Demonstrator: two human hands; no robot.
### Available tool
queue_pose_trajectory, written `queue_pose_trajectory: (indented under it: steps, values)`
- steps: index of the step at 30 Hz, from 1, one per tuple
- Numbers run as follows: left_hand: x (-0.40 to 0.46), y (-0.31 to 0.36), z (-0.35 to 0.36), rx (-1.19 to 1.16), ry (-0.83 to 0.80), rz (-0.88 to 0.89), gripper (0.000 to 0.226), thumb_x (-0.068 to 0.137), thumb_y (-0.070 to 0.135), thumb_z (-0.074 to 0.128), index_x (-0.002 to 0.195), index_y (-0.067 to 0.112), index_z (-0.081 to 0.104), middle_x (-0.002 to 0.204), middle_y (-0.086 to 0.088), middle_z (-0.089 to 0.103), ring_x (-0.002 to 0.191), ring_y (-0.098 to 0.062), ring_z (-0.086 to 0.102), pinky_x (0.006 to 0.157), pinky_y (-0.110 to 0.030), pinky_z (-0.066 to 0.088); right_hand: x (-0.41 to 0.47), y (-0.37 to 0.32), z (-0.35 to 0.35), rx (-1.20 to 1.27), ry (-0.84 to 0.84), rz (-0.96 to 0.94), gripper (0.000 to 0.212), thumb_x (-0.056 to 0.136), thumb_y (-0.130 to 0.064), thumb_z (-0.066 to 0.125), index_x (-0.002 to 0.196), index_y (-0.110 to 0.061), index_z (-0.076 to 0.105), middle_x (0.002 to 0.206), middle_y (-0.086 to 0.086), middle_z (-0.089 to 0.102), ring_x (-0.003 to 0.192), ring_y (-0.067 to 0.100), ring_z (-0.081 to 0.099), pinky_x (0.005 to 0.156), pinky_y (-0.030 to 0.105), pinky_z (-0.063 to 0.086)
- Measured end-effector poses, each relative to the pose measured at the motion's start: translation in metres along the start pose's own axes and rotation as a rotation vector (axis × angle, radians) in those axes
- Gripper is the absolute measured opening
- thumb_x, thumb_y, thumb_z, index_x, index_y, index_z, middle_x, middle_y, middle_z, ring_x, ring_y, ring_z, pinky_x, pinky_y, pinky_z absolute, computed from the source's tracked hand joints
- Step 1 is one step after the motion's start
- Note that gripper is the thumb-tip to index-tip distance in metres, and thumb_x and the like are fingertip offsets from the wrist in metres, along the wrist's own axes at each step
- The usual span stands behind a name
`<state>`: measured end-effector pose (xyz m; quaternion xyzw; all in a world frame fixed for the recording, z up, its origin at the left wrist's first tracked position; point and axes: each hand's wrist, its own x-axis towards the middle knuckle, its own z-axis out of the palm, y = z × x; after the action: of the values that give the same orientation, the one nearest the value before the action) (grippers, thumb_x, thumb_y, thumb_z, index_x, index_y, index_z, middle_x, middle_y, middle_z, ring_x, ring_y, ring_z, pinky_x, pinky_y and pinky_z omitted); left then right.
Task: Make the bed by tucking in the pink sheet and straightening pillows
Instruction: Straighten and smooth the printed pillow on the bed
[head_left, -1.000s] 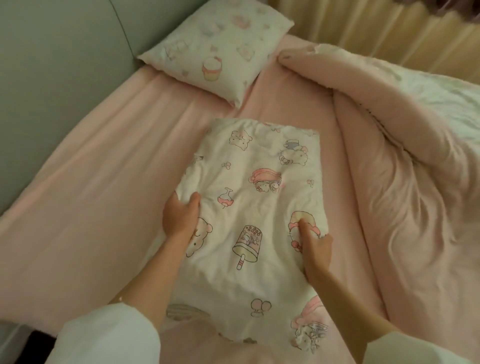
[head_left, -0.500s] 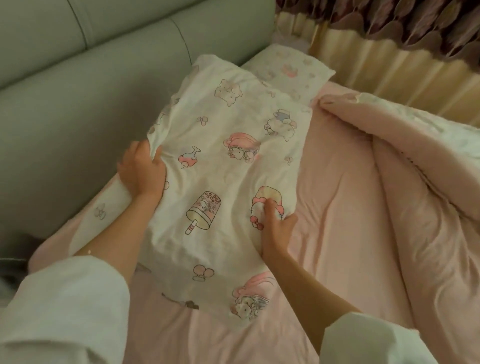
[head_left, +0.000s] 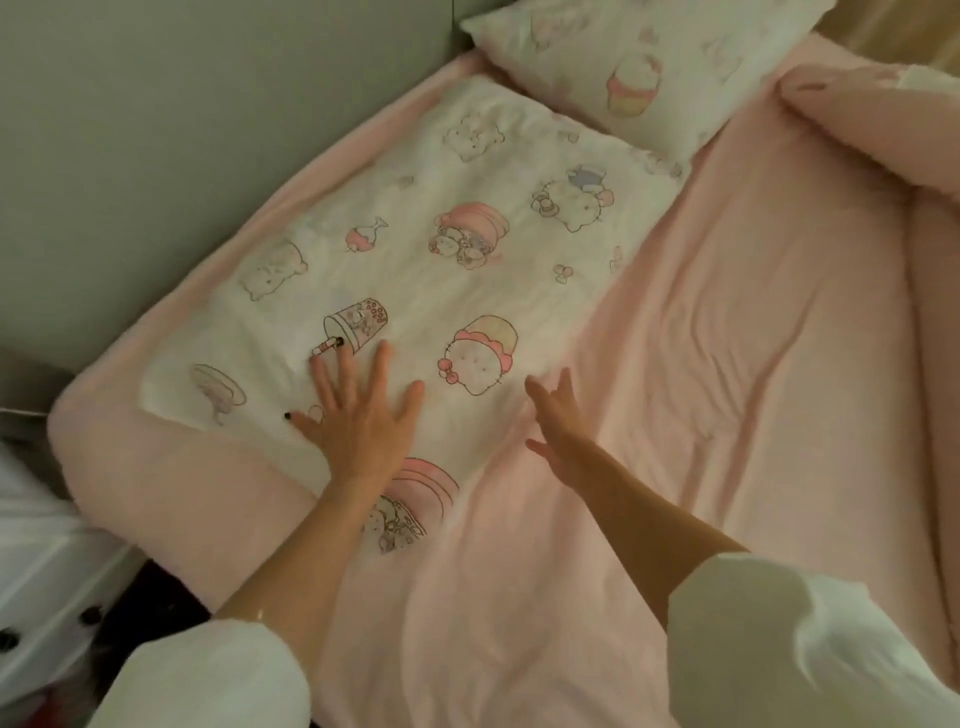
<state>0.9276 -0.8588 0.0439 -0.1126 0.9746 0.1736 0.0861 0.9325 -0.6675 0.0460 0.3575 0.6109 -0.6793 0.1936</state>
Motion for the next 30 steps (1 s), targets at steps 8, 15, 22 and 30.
queue_pose_trajectory:
  steps: [8, 15, 22, 30]
  values:
    - [-0.009, 0.001, 0.018, -0.785, 0.156, -0.562, 0.100, 0.073, 0.063, 0.063, 0.147, 0.041, -0.001, 0.158, -0.008, -0.012, 0.145, -0.032, -0.003, 0.111, -0.056, 0.018, 0.024, -0.009, 0.035, 0.238, -0.122, 0.052, 0.066, 0.087, -0.035, 0.064, 0.139, -0.031, 0.022, 0.130, -0.003, 0.055, 0.115, 0.024, 0.057, 0.086, 0.050, 0.051]
    - [0.006, -0.015, 0.009, -0.745, 0.446, -0.289, 0.083, 0.082, 0.038, 0.064, 0.149, 0.019, 0.019, 0.153, -0.015, 0.017, 0.142, -0.022, 0.018, 0.113, -0.027, 0.019, 0.036, -0.017, 0.056, 0.183, -0.165, 0.013, 0.059, 0.091, -0.035, 0.056, 0.141, -0.035, 0.023, 0.135, -0.008, 0.050, 0.116, 0.020, 0.054, 0.093, 0.051, 0.048]
    - [0.011, -0.027, 0.024, -0.497, 0.131, -0.385, 0.076, 0.092, 0.051, 0.044, 0.150, 0.031, 0.000, 0.157, -0.017, -0.007, 0.143, -0.037, 0.013, 0.111, -0.051, 0.021, 0.027, -0.002, 0.034, -0.154, -0.088, -0.034, 0.059, 0.091, -0.044, 0.053, 0.142, -0.031, 0.026, 0.118, -0.010, 0.048, 0.104, 0.015, 0.050, 0.079, 0.035, 0.044]
    - [-0.078, 0.026, 0.050, -0.051, 0.154, -0.043, 0.061, 0.093, 0.032, 0.039, 0.149, 0.026, 0.015, 0.157, -0.019, 0.006, 0.143, -0.044, 0.005, 0.105, -0.068, 0.014, -0.032, 0.083, -0.055, -1.176, 0.086, -0.247, 0.053, 0.098, -0.036, 0.032, 0.149, -0.030, 0.017, 0.158, -0.002, 0.014, 0.147, 0.024, 0.005, 0.117, 0.055, 0.008]
